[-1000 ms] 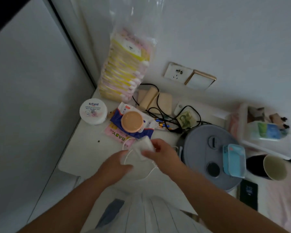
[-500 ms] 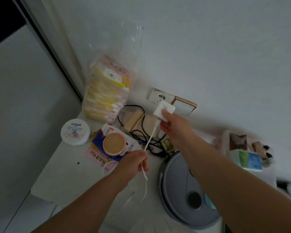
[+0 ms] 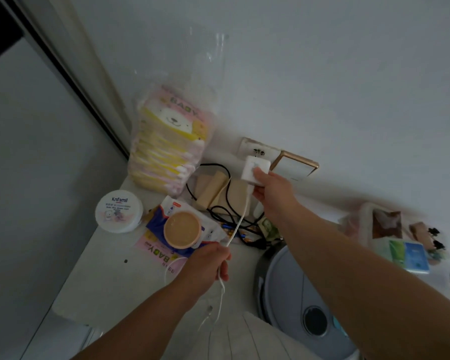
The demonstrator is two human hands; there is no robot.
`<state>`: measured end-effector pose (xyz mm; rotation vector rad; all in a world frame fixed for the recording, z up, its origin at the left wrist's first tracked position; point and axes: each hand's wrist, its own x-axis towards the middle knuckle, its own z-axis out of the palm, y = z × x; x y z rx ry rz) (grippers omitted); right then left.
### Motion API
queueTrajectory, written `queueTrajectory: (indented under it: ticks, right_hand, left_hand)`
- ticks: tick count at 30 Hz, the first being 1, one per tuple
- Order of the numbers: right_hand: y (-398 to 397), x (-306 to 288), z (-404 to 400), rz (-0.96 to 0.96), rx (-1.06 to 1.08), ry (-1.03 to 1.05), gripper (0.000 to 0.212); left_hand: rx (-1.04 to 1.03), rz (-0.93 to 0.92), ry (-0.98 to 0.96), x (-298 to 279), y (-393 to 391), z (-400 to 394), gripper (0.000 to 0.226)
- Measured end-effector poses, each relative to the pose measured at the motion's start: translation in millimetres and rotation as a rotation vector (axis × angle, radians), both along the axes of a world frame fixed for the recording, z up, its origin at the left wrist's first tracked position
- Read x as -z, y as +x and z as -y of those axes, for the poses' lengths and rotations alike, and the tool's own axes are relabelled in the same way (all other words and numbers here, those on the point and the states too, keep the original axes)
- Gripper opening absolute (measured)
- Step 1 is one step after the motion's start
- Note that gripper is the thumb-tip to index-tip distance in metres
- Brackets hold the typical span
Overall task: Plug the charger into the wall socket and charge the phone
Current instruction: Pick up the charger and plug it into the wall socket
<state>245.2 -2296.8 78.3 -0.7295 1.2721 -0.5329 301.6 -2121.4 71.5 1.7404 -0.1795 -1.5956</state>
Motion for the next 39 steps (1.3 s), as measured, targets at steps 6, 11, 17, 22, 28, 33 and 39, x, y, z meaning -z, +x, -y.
queueTrajectory:
  ticks: [6, 11, 17, 22, 28, 33, 39]
  right_hand:
    - [-1, 3, 0, 0.006, -0.004, -0.032, 0.045]
    - [2, 2, 0, -0.002, 0.003, -0.044, 0.041]
    - [9, 3, 3, -0.03, 0.064, -0.035, 0.027]
    - [18, 3, 6, -0.121, 0.11, -0.008, 0.016]
    - [21, -2, 9, -0.176, 0.142, 0.011, 0.022]
    - [21, -7, 14, -0.166, 0.161, 0.025, 0.026]
    - [26, -11, 20, -0.18, 0.176, 0.044, 0.025]
  left_hand:
    - [0.025, 0.013, -0.013, -1, 3, -1, 0.028]
    - [0.032, 0.002, 0.008, -3, 3, 0, 0.027]
    - [0.046, -0.001, 0.024, -5, 4, 2, 0.027]
    - [0.062, -0.006, 0.021, -7, 6, 3, 0.026]
    - [0.071, -0.009, 0.017, -8, 8, 4, 0.026]
    - [0.103, -0.016, 0.011, -8, 7, 6, 0.026]
    - [0.112, -0.031, 0.019, -4, 8, 9, 0.026]
